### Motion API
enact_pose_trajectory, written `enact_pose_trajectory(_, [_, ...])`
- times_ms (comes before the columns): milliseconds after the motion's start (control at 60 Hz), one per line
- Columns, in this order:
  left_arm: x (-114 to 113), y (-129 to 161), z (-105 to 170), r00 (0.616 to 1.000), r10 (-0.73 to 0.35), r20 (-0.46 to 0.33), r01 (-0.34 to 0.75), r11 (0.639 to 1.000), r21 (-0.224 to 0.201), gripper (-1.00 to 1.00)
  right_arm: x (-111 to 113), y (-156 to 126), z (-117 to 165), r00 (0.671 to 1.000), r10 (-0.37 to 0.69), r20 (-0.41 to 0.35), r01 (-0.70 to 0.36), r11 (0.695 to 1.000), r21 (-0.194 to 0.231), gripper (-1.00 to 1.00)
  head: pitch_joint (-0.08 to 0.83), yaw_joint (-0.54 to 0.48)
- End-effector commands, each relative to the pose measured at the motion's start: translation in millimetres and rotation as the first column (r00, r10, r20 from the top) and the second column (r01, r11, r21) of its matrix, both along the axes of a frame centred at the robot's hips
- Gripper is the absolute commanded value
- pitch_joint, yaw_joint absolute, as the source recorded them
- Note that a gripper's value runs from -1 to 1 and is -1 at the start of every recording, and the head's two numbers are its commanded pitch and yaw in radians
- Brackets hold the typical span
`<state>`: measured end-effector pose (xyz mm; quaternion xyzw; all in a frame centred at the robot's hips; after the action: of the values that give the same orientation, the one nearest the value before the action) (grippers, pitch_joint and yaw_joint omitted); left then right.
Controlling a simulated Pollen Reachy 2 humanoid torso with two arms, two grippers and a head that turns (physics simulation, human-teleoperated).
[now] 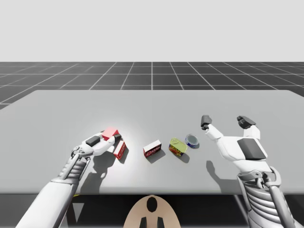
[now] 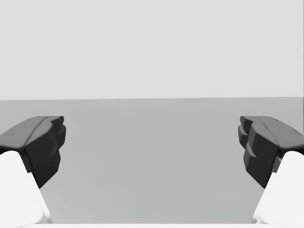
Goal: Find the red cube and pick it up.
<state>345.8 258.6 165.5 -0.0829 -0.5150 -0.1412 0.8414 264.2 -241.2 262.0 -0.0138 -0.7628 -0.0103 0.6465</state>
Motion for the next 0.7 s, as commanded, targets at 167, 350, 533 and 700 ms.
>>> enact_pose_trajectory(167, [-5.3, -1.3, -7.1, 1.000, -0.001, -0.030, 0.002, 1.000, 0.014, 1.00, 0.7, -0.8, -0.7, 1.000, -0.004, -0.008, 0.004, 1.000, 0.028, -1.00, 0.331, 0.34])
enact_pose_trajectory(350, [-11.9, -1.0, 14.0, 1.000, -0.004, 0.010, 0.004, 1.000, 0.020, 1.00, 1.2, -5.6, 0.9, 1.000, 0.004, 0.000, -0.004, 0.999, 0.042, -1.00, 0.297, 0.34])
enact_pose_trajectory(533, [-26.3, 7.3, 69.6, 0.993, -0.009, 0.118, 0.006, 1.000, 0.030, 1.00, 1.2, -7.2, 0.8, 1.000, 0.010, 0.004, -0.010, 0.999, 0.038, -1.00, 0.293, 0.35])
enact_pose_trajectory(700, [-43.5, 11.2, 121.8, 0.972, -0.014, 0.235, 0.005, 0.999, 0.040, 1.00, 1.6, -9.9, -0.7, 1.000, 0.025, 0.012, -0.026, 0.999, 0.028, -1.00, 0.286, 0.35])
